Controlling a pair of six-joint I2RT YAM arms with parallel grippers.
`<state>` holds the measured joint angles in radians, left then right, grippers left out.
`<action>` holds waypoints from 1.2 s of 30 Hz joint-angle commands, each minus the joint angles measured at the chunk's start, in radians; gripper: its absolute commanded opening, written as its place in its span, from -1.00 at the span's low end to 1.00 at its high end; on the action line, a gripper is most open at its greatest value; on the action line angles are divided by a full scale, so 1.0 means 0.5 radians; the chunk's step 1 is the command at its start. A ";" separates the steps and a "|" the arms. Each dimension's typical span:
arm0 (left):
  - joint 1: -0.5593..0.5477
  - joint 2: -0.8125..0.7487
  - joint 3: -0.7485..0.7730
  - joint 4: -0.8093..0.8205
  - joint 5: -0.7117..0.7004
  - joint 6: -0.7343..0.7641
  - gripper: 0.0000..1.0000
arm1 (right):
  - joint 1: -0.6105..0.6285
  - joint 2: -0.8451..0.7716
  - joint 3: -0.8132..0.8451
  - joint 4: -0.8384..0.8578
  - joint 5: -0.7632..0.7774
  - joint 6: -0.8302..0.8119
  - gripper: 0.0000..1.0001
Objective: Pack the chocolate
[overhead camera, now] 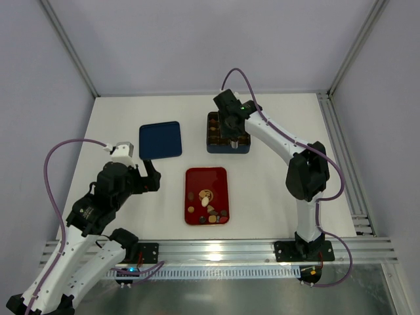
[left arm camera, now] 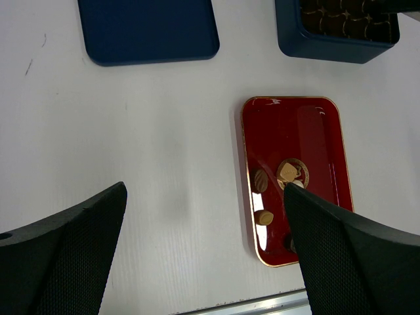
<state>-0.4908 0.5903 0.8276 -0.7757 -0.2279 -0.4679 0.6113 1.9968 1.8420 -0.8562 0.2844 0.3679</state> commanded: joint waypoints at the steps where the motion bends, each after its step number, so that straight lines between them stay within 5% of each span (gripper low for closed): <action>1: -0.009 0.000 -0.008 0.045 -0.032 -0.012 0.99 | -0.005 -0.045 0.047 0.047 -0.010 -0.012 -0.17; 13: -0.009 -0.003 -0.008 0.042 -0.029 -0.012 0.99 | -0.002 -0.339 -0.036 0.016 -0.090 0.013 -0.17; 21: -0.009 -0.003 -0.008 0.048 -0.020 -0.012 0.99 | 0.041 -0.824 -0.468 0.013 -0.243 0.013 -0.17; 36: -0.012 -0.012 -0.011 0.048 -0.023 -0.018 0.99 | 0.823 -1.576 -1.079 -0.435 -0.348 0.331 -0.18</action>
<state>-0.4919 0.5903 0.8276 -0.7757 -0.2276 -0.4683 0.9798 1.2770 1.3312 -1.0168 0.1318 0.4549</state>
